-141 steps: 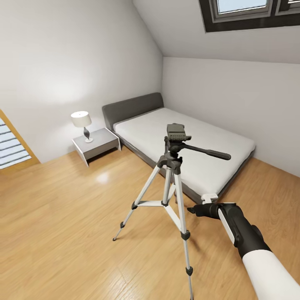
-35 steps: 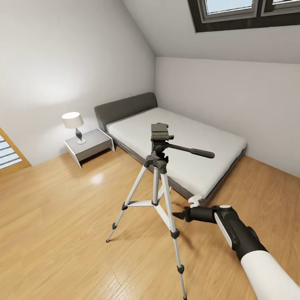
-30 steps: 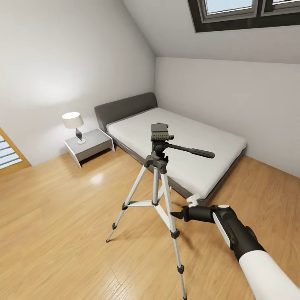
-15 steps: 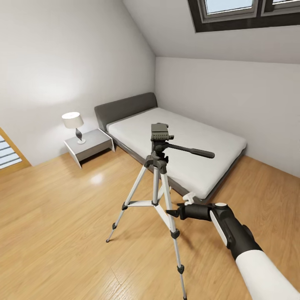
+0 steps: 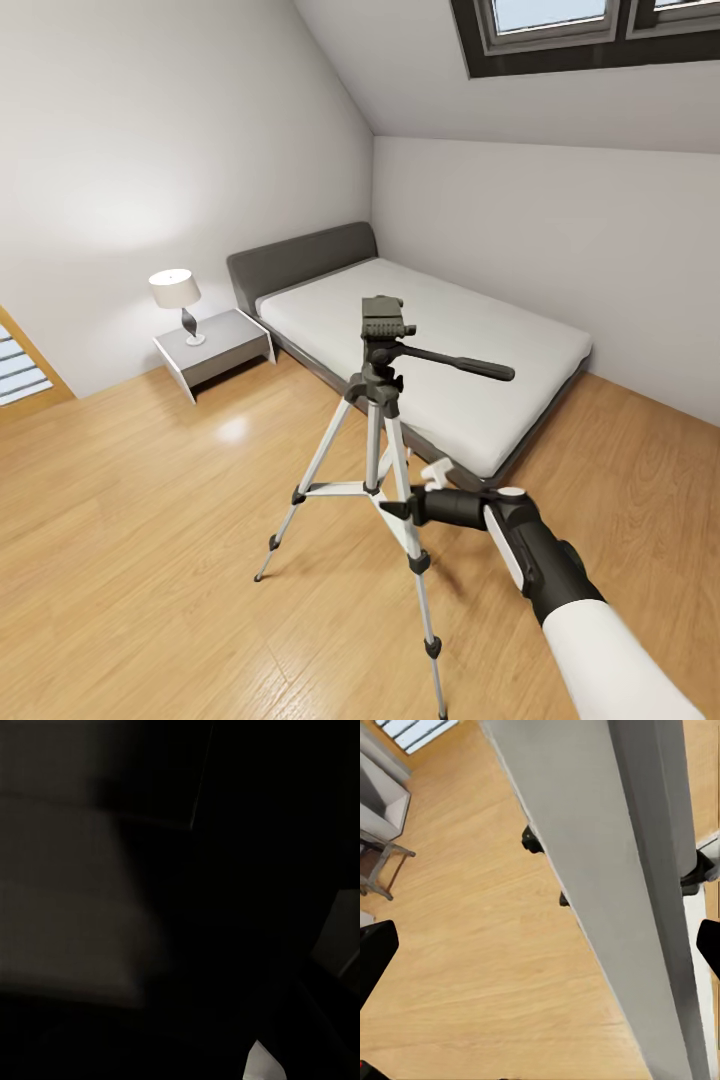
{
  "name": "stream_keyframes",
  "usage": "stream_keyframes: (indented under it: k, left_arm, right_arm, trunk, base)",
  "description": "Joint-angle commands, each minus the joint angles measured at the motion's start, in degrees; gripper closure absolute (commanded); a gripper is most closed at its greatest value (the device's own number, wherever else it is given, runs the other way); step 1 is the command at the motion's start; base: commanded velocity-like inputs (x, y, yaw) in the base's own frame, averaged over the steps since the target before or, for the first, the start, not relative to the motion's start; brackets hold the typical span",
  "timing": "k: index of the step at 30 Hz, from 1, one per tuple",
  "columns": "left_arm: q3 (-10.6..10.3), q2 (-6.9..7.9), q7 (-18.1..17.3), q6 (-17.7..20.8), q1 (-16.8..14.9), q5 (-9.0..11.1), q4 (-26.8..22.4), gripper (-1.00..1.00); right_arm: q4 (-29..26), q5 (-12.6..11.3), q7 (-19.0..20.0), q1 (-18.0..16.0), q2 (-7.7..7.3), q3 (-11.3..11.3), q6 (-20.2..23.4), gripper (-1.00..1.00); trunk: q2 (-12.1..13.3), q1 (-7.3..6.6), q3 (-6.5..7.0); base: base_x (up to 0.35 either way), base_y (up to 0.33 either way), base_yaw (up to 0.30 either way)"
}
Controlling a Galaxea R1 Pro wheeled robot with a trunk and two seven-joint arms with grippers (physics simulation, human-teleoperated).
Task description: Attach the digital camera to the camera tripod in the bedroom.
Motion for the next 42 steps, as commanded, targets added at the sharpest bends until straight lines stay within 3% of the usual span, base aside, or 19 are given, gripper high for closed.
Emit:
stream_keyframes:
  k: [1,7,17,38,39,42]
  left_arm:
    - [-0.5,-0.01,0.1,-0.1,0.0,0.4,0.0,1.0]
    - [-0.5,-0.01,0.1,-0.1,0.0,0.4,0.0,1.0]
    - [-0.5,-0.01,0.1,-0.1,0.0,0.4,0.0,1.0]
    - [-0.5,-0.01,0.1,-0.1,0.0,0.3,0.0,1.0]
    - [-0.5,-0.01,0.1,-0.1,0.0,0.3,0.0,1.0]
    - [-0.5,-0.01,0.1,-0.1,0.0,0.3,0.0,1.0]
  right_arm:
    - [0.0,0.1,-0.1,-0.1,0.1,0.0,-0.1,-1.0]
    - [0.1,0.0,-3.7,-0.1,0.88,0.0,-3.4,-1.0]
    - [-0.3,0.2,-9.0,0.0,3.0,0.0,-4.8,-1.0]
    - [-0.4,0.7,-10.8,0.0,2.92,0.0,-5.0,-1.0]
    - [-0.4,0.7,-11.0,-0.1,2.89,0.0,-5.0,1.0]
    - [-0.5,0.7,-12.0,-0.1,2.76,0.1,-4.9,1.0]
  trunk:
    - [-0.1,0.03,-0.1]
    - [-0.1,0.03,-0.1]
    - [-0.1,0.03,-0.1]
    - [-0.1,0.03,-0.1]
    - [-0.1,0.03,-0.1]
    - [-0.1,0.03,-0.1]
  base:
    - [0.0,0.0,0.0]
    - [0.0,0.0,0.0]
    - [0.0,0.0,0.0]
    - [0.0,0.0,0.0]
    - [0.0,0.0,0.0]
    - [0.0,0.0,0.0]
